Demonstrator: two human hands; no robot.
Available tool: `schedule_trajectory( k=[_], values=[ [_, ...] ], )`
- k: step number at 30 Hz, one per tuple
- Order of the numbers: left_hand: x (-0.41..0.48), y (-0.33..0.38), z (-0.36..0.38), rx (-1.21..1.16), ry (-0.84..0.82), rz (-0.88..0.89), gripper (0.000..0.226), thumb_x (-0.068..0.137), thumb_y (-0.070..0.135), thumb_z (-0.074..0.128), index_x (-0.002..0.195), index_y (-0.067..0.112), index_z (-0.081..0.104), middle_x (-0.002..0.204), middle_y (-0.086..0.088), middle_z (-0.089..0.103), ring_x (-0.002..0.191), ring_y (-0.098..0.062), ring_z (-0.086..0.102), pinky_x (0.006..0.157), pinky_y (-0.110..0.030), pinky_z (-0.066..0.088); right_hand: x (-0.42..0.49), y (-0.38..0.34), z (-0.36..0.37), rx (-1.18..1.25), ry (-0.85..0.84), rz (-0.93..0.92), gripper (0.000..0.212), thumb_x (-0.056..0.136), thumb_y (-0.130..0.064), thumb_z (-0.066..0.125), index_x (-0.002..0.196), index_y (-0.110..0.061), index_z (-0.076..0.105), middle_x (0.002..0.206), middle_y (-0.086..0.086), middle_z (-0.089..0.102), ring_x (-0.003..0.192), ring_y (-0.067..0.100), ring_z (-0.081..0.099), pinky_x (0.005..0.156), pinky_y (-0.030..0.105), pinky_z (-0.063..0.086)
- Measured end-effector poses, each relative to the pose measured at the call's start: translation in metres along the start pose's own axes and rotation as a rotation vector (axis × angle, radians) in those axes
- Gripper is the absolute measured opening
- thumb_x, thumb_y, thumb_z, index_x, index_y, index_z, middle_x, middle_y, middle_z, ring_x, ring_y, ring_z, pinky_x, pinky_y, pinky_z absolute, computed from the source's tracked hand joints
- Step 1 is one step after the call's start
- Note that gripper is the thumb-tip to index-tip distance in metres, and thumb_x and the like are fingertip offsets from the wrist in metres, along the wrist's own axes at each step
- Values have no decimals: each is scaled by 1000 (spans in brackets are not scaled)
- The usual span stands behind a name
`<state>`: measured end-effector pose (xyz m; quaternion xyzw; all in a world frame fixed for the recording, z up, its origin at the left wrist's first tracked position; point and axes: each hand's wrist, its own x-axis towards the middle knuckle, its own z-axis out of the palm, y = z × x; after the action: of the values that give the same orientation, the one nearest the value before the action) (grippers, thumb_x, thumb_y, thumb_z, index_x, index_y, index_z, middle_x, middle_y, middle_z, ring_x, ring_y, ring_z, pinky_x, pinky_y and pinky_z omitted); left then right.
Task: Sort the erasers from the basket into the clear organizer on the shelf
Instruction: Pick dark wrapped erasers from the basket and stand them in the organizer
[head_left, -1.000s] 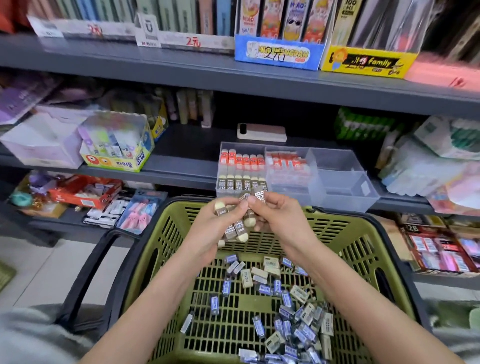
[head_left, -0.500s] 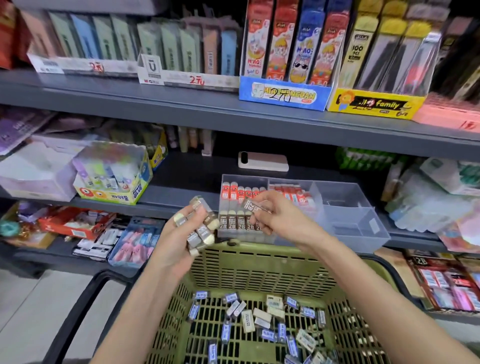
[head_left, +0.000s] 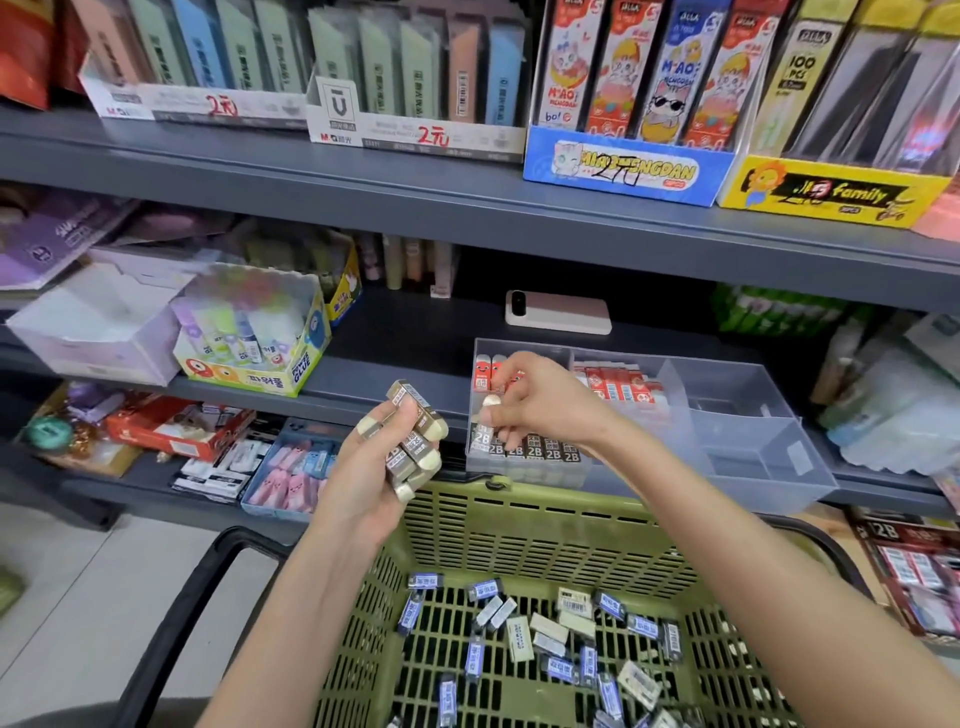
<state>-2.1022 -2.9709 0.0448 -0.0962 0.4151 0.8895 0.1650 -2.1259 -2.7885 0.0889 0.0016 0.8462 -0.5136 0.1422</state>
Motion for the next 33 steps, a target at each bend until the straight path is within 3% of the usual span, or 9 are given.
schedule_trajectory(
  k=[4, 9, 14, 17, 19, 23, 26, 29, 33],
  values=[
    [1, -1, 0, 12, 15, -5, 24, 72, 24, 70, 90, 15, 57, 71, -7, 66, 55, -13, 61, 46, -23, 48, 1, 8, 17, -36, 191, 13, 19, 77, -8, 75, 86, -7, 59, 61, 6, 66, 48, 12, 64, 64, 33, 56],
    [2, -2, 1, 11, 11, 6, 24, 71, 24, 70, 89, 15, 58, 71, -8, 66, 55, -13, 62, 46, -22, 47, -2, 17, 31, -181, 315, -26, 8, 81, -17, 72, 85, -10, 71, 58, -7, 59, 50, 4, 56, 61, 24, 49],
    [1, -4, 2, 43, -10, 43, 17, 72, 23, 70, 85, 16, 62, 71, -8, 68, 57, -14, 63, 47, -23, 49, -20, 8, 31, -402, 455, -228, 18, 88, -31, 62, 92, -19, 73, 82, -6, 68, 73, 8, 54, 69, 22, 40],
    [1, -5, 1, 55, -48, 67, 15, 74, 23, 69, 85, 15, 63, 78, -9, 69, 69, -19, 68, 59, -31, 57, -36, -4, 38, -82, 258, -294, 14, 82, -37, 66, 86, -24, 71, 76, -9, 68, 69, 4, 58, 64, 19, 48],
    [1, -6, 2, 60, -67, 75, 15, 74, 22, 68, 87, 15, 65, 86, -12, 69, 79, -24, 68, 74, -38, 58, -41, -6, 46, -27, 209, -254, 11, 79, -29, 72, 84, -21, 68, 74, -7, 66, 65, 1, 57, 63, 20, 52],
    [-3, -7, 4, 95, -90, 74, 7, 72, 22, 68, 77, 21, 73, 74, -3, 67, 60, -16, 64, 54, -28, 54, -40, -10, 33, 183, 277, -209, 4, 86, -12, 64, 87, -15, 62, 82, 2, 65, 71, 11, 61, 64, 26, 54],
    [-2, -7, 2, 91, -53, 61, 7, 69, 24, 69, 73, 20, 73, 69, -1, 64, 57, -16, 63, 51, -27, 53, -37, -9, -1, 420, 328, -193, 8, 89, -6, 59, 89, -13, 60, 77, 2, 61, 59, 12, 57, 58, 21, 50],
    [1, -7, 2, 61, -3, 45, 9, 68, 27, 69, 70, 18, 73, 67, -1, 64, 57, -15, 63, 51, -26, 53, -33, -1, -25, 361, 276, -155, 10, 89, -4, 60, 94, -10, 66, 70, 6, 60, 52, 9, 53, 53, 20, 48],
    [2, -8, 2, 50, 6, 39, 11, 68, 29, 69, 67, 18, 73, 66, -1, 63, 56, -14, 63, 51, -26, 53, -23, 9, -12, 41, 208, -12, 19, 84, -8, 68, 102, -8, 62, 64, 7, 63, 50, 17, 58, 58, 32, 49]
  ],
)
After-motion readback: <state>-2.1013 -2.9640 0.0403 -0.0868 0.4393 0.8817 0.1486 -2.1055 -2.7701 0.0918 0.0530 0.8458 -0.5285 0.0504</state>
